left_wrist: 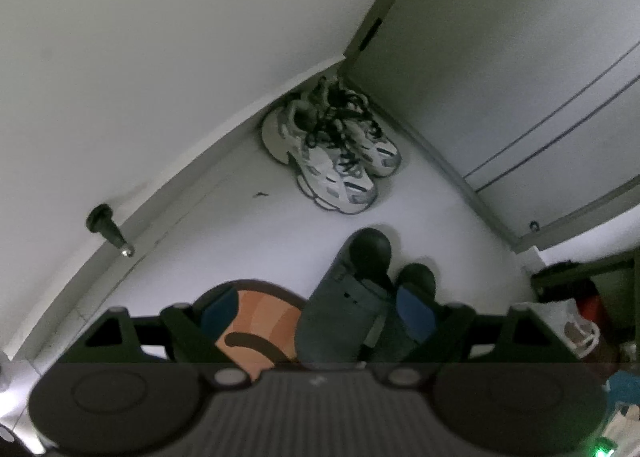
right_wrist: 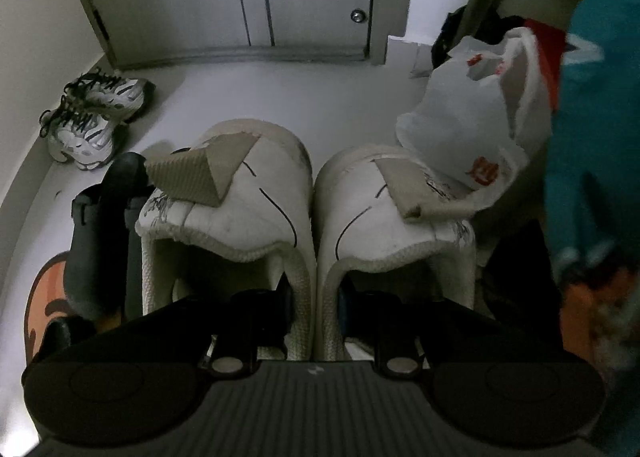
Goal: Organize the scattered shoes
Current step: 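Close the right tool on the heels of both white sneakers, then lift the white sneakers with the right tool toward the grey sneakers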
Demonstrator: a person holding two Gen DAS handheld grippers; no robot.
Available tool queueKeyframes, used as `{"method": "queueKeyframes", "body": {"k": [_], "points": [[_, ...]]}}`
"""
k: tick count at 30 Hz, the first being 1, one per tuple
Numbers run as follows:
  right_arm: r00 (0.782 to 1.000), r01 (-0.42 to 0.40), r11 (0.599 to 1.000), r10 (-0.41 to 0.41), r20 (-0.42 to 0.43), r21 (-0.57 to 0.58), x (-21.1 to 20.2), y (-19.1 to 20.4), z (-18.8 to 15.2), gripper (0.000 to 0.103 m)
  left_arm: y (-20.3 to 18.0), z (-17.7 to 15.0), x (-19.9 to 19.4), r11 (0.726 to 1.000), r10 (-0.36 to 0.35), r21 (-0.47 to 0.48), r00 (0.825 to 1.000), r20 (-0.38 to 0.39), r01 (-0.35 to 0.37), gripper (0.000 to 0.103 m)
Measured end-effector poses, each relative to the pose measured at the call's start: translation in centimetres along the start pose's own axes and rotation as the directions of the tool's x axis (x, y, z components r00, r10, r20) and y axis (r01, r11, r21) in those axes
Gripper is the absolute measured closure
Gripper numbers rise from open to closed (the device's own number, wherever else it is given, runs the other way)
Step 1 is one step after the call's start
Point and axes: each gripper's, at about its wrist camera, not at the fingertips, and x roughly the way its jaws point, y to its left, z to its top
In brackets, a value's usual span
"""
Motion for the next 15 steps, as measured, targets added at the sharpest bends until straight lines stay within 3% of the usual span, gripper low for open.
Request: {"method": "queueKeyframes", "body": {"k": [6,15], "points": [[0.997,0.057,0.998,-0.055,0.060,-0.033,-2.0,0.0,-0.8,0.081,0.0,-0.3,0.0,1.000,-0.002,0.010,1.000,-0.007,0.002,0.015],[0.992,0.054,0.995,-0.045,0.114,-0.078,-3.8,0.6,1.2,0.081,0.4,0.0,-0.2,1.000,-0.009,-0.010,1.000,-0.003,0.009,0.015]]}}
